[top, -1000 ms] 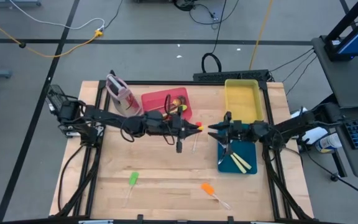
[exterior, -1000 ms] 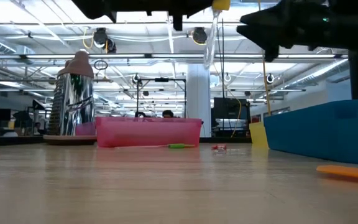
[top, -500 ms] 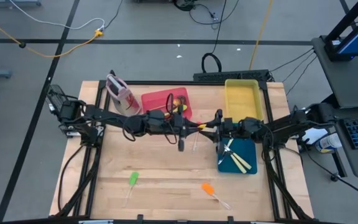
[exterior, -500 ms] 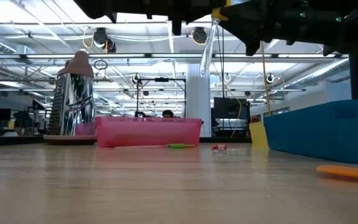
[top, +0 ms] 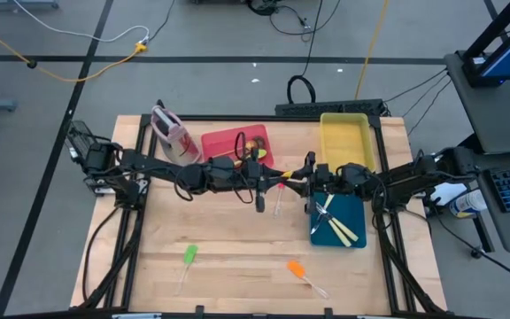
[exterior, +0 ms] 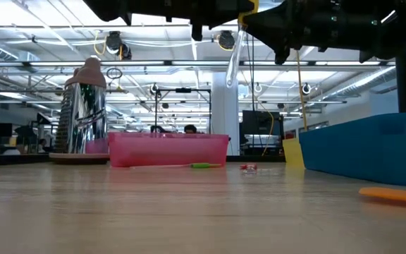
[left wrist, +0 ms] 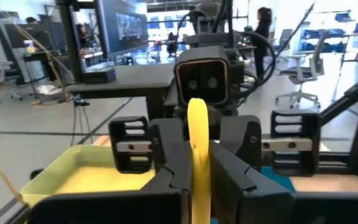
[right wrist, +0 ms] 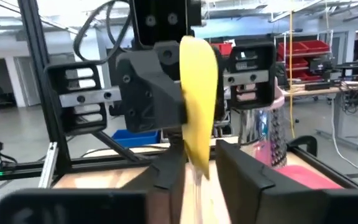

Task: Pick & Place Kitchen Items
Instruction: Put the yellow spatula into the yellow bin

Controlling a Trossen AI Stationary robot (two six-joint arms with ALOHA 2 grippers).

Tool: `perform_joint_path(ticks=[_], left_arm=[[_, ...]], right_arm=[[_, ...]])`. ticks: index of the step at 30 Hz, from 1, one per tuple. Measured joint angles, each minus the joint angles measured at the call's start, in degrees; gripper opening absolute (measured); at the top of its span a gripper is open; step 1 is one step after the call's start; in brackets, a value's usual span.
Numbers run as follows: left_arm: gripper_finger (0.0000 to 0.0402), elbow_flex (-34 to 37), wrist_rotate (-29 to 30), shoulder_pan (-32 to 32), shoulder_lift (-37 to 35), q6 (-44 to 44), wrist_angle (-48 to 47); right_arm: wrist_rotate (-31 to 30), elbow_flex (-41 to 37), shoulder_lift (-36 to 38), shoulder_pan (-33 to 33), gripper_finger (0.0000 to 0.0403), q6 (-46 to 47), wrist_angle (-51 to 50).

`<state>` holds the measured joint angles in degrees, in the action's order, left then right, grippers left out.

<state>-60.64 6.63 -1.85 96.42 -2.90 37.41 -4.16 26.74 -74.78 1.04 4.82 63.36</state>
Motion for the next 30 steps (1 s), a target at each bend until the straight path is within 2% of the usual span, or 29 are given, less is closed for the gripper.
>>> perform_joint_path(ticks=[5, 12, 19, 27, 30], left_arm=[[0.0019, 0.00, 1.86, -0.02, 0.00, 0.15, -0.15], [0.0043, 0.00, 2.19, -0.04, -0.02, 0.15, -0.54], [0.0070, 0.00, 2.50, -0.04, -0.02, 0.13, -3.10], [0.0073, 0.00, 2.50, -0.02, -0.02, 0.15, -4.92], [0.0074, 0.00, 2.49, -0.02, -0.04, 0.15, -5.65]], right_arm=[[0.02, 0.00, 0.00, 0.02, 0.0017, -2.48, -0.01], [1.21, 0.00, 0.00, 0.04, 0.0029, -2.66, -0.28], [1.22, 0.00, 0.11, 0.04, 0.0015, -2.71, -1.43], [1.22, -0.02, 1.65, 0.04, 0.0018, -2.54, -4.03], [1.21, -0.02, 4.43, 0.04, 0.0019, -2.54, -8.65]])
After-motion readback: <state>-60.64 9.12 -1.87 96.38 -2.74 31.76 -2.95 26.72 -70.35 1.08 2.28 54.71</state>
